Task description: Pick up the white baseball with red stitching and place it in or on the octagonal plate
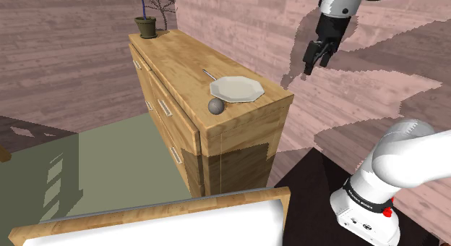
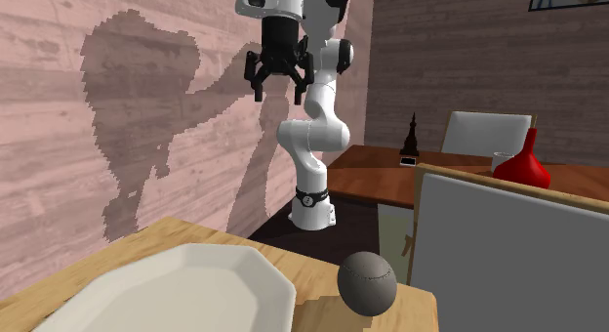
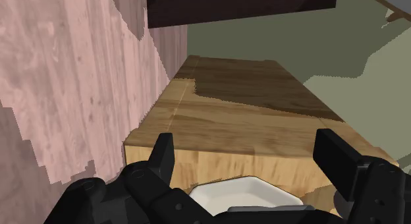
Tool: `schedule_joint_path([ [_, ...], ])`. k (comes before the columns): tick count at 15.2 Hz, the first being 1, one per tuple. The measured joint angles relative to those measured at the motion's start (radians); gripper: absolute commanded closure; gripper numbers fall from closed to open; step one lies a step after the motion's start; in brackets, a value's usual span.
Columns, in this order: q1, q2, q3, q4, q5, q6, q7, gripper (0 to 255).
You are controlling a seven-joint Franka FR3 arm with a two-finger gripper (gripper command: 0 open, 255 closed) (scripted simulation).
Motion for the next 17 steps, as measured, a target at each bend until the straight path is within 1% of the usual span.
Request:
schedule_joint_path([
  [1,0.000,0.000,0.000,0.000,0.000,0.000,0.000,0],
  [4,0.007,0.071,0.016,0.025,0.017,0.041,0.020,0],
  [8,0.022,0.179,0.051,0.028,0.049,0.136,0.061,0],
  [17,0.050,0.485,0.127,0.172,0.090,0.283,0.151,0],
])
